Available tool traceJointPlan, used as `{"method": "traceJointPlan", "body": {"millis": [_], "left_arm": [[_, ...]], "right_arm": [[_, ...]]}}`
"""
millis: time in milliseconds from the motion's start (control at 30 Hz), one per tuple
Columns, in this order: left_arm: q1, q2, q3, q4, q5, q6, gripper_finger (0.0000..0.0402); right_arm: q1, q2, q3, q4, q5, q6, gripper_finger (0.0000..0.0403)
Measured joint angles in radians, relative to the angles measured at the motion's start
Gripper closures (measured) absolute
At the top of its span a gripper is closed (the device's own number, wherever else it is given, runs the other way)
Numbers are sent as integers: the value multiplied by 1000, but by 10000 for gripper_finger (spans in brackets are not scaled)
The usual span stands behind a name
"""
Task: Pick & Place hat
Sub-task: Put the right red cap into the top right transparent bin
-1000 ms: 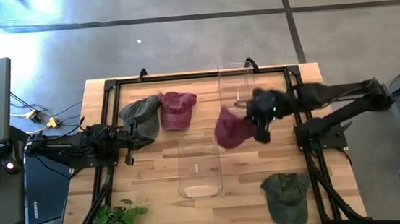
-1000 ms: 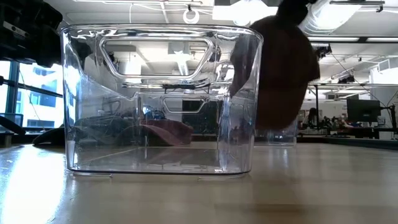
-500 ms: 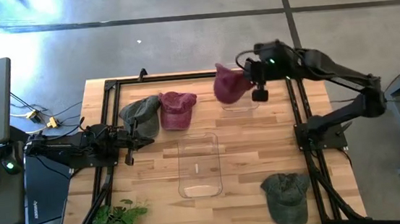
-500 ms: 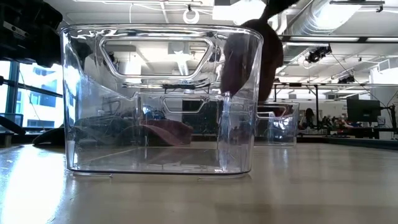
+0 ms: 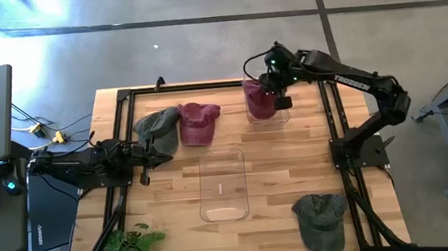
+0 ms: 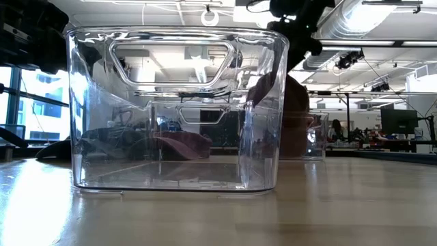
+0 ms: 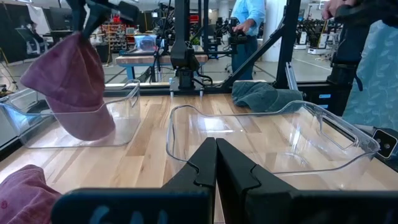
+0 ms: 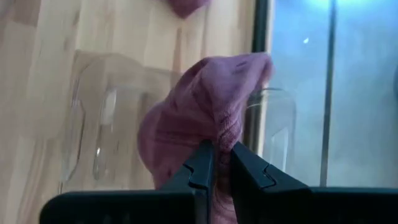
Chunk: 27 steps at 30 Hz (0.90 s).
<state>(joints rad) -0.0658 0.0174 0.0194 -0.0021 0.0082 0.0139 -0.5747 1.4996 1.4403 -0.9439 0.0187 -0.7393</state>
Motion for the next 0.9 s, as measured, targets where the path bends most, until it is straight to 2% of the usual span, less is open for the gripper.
{"method": "traceJointPlan", "body": {"millis": [500,600,767,900], "left_arm": [[0,0,0,0,0,0,401],[0,0,0,0,0,0,401],[0,0,0,0,0,0,401],[0,0,0,0,0,0,401]], "right_arm": [[-137,113,1,177,85,-160,364],[-154,132,1,225,94,-186,350],[-171,151,1,286,188,-223,316],[-182,150,1,316,192,-214,282]]}}
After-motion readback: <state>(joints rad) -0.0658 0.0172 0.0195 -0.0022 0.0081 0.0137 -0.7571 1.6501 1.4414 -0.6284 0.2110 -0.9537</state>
